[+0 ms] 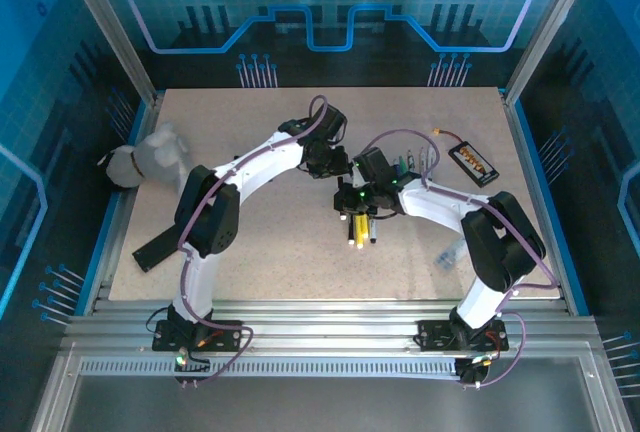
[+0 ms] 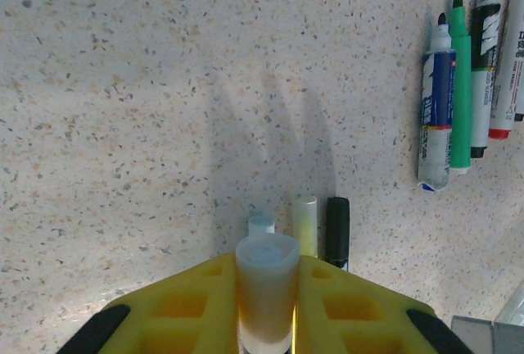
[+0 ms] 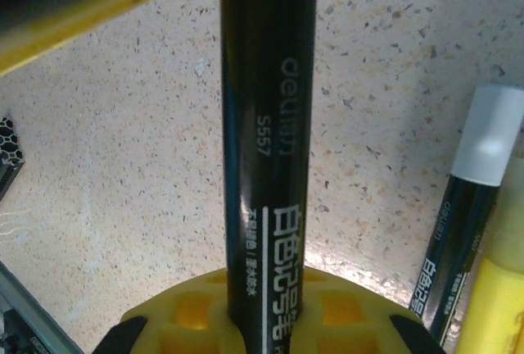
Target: Open the pen caps
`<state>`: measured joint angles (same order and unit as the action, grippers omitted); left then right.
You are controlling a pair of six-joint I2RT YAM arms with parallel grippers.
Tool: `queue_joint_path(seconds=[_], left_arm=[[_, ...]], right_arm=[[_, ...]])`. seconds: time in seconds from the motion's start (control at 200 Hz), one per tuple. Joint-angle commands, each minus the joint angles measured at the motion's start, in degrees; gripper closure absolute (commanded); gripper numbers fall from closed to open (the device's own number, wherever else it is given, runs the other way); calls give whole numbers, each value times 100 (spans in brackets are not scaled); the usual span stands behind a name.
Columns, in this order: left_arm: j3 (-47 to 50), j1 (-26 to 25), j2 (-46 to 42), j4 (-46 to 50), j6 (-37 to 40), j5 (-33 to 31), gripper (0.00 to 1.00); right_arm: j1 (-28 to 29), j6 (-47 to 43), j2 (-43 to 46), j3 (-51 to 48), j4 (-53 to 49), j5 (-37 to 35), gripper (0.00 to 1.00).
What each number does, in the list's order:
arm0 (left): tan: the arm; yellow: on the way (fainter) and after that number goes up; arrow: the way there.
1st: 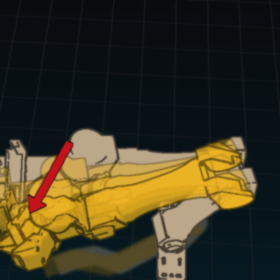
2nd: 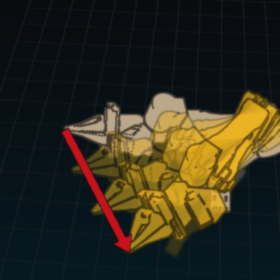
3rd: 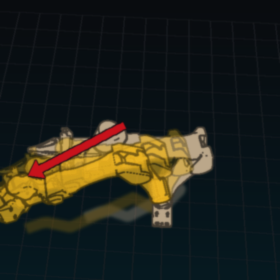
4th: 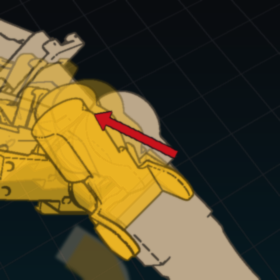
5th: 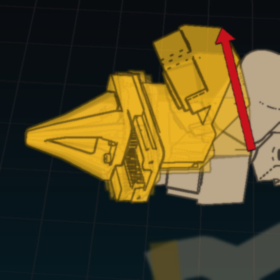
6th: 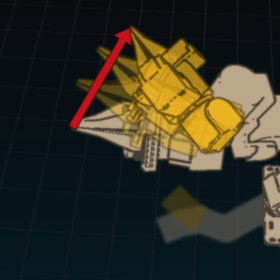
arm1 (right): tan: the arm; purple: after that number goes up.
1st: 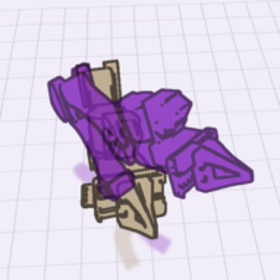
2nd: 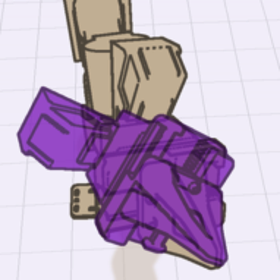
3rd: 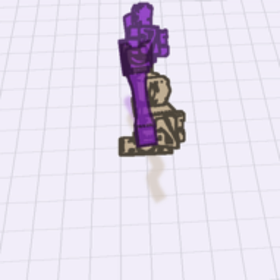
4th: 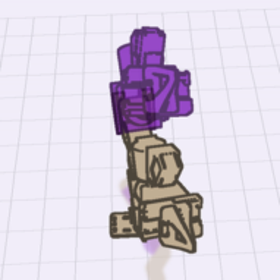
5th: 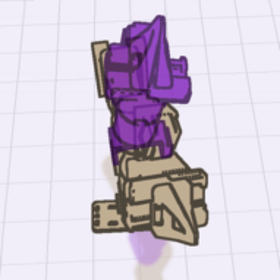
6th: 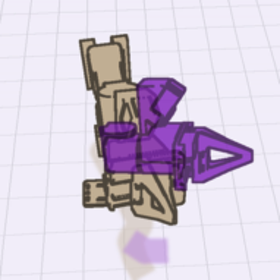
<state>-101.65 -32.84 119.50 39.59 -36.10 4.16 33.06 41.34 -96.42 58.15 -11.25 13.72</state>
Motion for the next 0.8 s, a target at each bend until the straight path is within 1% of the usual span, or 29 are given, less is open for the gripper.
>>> queue_joint_path(seconds=[0.0, 0.235, 0.42, 0.62, 0.675, 0.791], left_arm=[[97, -22, -112, 57, -48, -50, 79], [108, -28, -83, 51, -47, -55, 79], [119, -29, -73, 48, -49, -104, 75], [86, -1, -74, 58, -38, -152, 75], [70, 29, -67, 75, -40, -161, 72], [66, 63, -51, 66, -44, -170, 73]], right_arm=[[65, -112, 315, -100, 376, 157, 100], [62, -117, 247, -18, 374, 162, 100], [68, -138, 185, 56, 343, 221, 100], [85, -140, 185, -12, 334, 228, 100], [80, -126, 194, -47, 360, 236, 100], [104, -114, 230, -108, 390, 226, 100]])
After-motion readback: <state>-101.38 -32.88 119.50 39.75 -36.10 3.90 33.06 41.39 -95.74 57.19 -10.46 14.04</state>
